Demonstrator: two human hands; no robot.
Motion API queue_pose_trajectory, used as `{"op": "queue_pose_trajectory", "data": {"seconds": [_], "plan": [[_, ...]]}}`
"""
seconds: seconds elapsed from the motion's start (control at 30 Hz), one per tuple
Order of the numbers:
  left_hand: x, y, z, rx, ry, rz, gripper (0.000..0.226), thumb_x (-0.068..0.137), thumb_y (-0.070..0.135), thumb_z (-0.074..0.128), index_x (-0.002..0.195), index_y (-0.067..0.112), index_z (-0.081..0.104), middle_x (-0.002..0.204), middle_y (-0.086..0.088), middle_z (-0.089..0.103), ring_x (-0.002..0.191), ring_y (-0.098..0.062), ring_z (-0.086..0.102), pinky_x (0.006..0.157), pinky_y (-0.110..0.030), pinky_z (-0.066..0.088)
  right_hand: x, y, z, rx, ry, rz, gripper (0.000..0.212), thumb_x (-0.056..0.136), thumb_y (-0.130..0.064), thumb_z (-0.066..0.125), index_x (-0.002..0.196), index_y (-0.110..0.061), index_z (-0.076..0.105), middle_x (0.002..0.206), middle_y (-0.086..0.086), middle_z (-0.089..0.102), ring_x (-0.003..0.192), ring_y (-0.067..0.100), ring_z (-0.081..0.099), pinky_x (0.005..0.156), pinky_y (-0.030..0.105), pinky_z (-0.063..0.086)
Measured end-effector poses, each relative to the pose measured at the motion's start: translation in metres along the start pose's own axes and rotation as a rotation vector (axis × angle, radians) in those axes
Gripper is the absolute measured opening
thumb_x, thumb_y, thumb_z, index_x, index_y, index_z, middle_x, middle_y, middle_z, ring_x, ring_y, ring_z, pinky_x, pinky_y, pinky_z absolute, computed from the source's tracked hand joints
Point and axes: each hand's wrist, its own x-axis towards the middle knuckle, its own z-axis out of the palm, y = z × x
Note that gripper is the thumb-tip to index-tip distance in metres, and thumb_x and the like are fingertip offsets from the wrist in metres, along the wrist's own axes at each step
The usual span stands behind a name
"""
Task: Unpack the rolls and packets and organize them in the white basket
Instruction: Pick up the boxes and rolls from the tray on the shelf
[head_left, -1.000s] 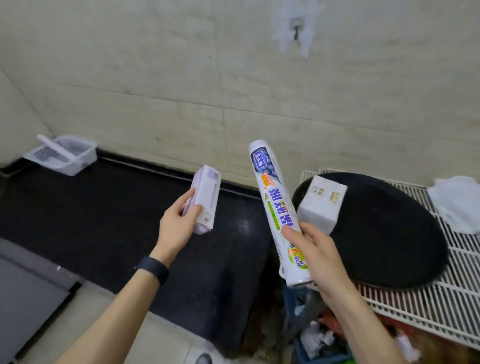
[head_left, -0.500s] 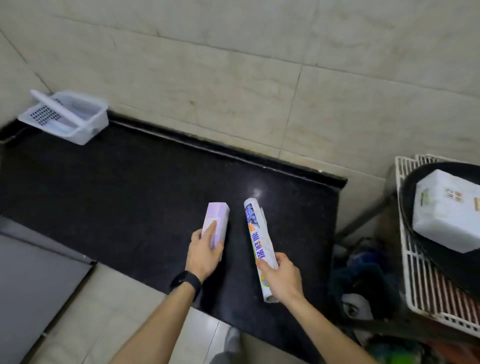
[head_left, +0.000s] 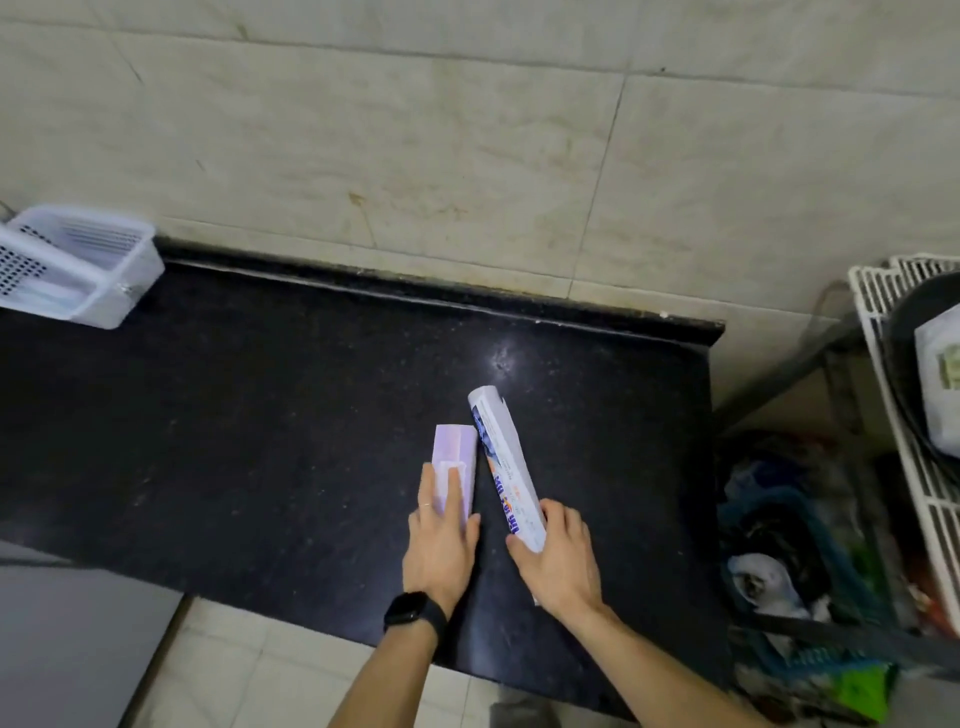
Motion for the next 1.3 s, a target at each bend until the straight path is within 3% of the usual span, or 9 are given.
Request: {"op": "queue_pose_trajectory", "data": {"seconds": [0.13, 0.27, 0.43, 0.57, 0.8, 0.97, 1.07, 1.17, 1.3], "plan": [[-0.002, 0.002, 0.001, 0.122, -0.035, 0.042, 0.073, 0.100, 0.049, 0.037, 0.157, 0.033, -0.006, 0.165, 0.007, -0.016, 0.130, -0.031, 0.034, 0.098, -0.042, 0.046, 0.002, -0.003, -0.003, -0.053, -0.041, 0.023, 0.061, 0.082, -0.050, 0.067, 0.132, -0.020, 0.050, 0.132, 0.005, 0.052, 0.120, 0.027, 0.048, 0.097, 0.037, 0.043], [0.001, 0.003, -0.005, 0.160, -0.042, 0.043, 0.074, 0.097, 0.047, 0.042, 0.158, 0.027, 0.005, 0.165, -0.008, -0.010, 0.148, -0.037, 0.009, 0.121, -0.043, 0.018, -0.002, 0.000, -0.030, 0.004, -0.098, 0.002, 0.062, 0.083, -0.049, 0.067, 0.137, -0.024, 0.051, 0.138, -0.001, 0.050, 0.124, 0.023, 0.045, 0.103, 0.032, 0.039], [0.009, 0.038, -0.024, 0.274, 0.009, 0.239, 0.071, 0.091, 0.038, 0.054, 0.154, 0.018, 0.028, 0.163, -0.018, 0.011, 0.150, -0.035, 0.013, 0.119, -0.046, 0.021, -0.029, 0.015, -0.105, 0.123, 0.031, -0.180, 0.051, 0.087, -0.057, 0.061, 0.130, -0.030, 0.058, 0.131, -0.024, 0.051, 0.124, 0.008, 0.045, 0.101, 0.016, 0.032], [0.013, 0.108, -0.029, 0.243, 0.042, 0.390, 0.066, 0.092, 0.035, 0.058, 0.152, 0.018, 0.036, 0.161, -0.016, 0.023, 0.148, -0.034, 0.018, 0.121, -0.043, 0.019, -0.061, 0.032, -0.198, 0.235, 0.216, -0.270, 0.047, 0.086, -0.068, 0.051, 0.127, -0.046, 0.056, 0.135, -0.037, 0.046, 0.129, -0.010, 0.040, 0.107, 0.020, 0.034], [0.004, 0.276, -0.012, 0.178, 0.080, 0.775, 0.061, 0.096, 0.040, 0.053, 0.151, 0.017, 0.038, 0.160, -0.007, 0.029, 0.150, -0.028, 0.017, 0.122, -0.042, 0.018, -0.083, 0.084, -0.331, 0.249, 0.637, -0.255, 0.039, 0.091, -0.042, 0.064, 0.127, -0.027, 0.061, 0.132, -0.011, 0.059, 0.123, 0.009, 0.052, 0.103, 0.029, 0.044], [-0.013, 0.368, 0.015, 0.164, 0.054, 0.937, 0.065, 0.098, 0.049, 0.039, 0.156, 0.020, 0.025, 0.163, -0.002, 0.022, 0.151, -0.019, 0.013, 0.123, -0.041, 0.016, -0.059, 0.120, -0.374, 0.151, 0.797, -0.135, 0.047, 0.089, -0.039, 0.068, 0.132, -0.020, 0.060, 0.143, 0.000, 0.053, 0.130, 0.019, 0.046, 0.105, 0.028, 0.033], [-0.012, 0.393, 0.033, 0.260, 0.024, 0.908, 0.066, 0.101, 0.050, 0.030, 0.158, 0.022, 0.015, 0.166, 0.001, 0.012, 0.152, -0.014, 0.006, 0.124, -0.042, 0.009, -0.038, 0.123, -0.385, 0.102, 0.739, -0.091, 0.062, 0.090, -0.051, 0.064, 0.143, -0.022, 0.053, 0.155, 0.006, 0.041, 0.138, 0.028, 0.039, 0.111, 0.040, 0.036], [-0.010, 0.394, 0.049, 0.315, -0.029, 0.866, 0.065, 0.101, 0.054, 0.022, 0.158, 0.027, 0.008, 0.166, 0.008, 0.004, 0.152, -0.008, 0.000, 0.123, -0.039, 0.003, -0.018, 0.118, -0.385, 0.112, 0.550, 0.006, 0.079, 0.084, -0.074, 0.048, 0.152, -0.034, 0.035, 0.163, -0.002, 0.023, 0.144, 0.025, 0.026, 0.112, 0.043, 0.035], [-0.009, 0.388, 0.057, 0.289, -0.065, 0.859, 0.063, 0.101, 0.055, 0.015, 0.158, 0.031, 0.003, 0.164, 0.014, -0.004, 0.151, -0.004, -0.002, 0.122, -0.038, 0.003, -0.005, 0.112, -0.383, 0.113, 0.533, 0.035, 0.088, 0.076, -0.080, 0.050, 0.148, -0.033, 0.028, 0.158, -0.005, 0.025, 0.135, 0.024, 0.036, 0.100, 0.045, 0.044]]}}
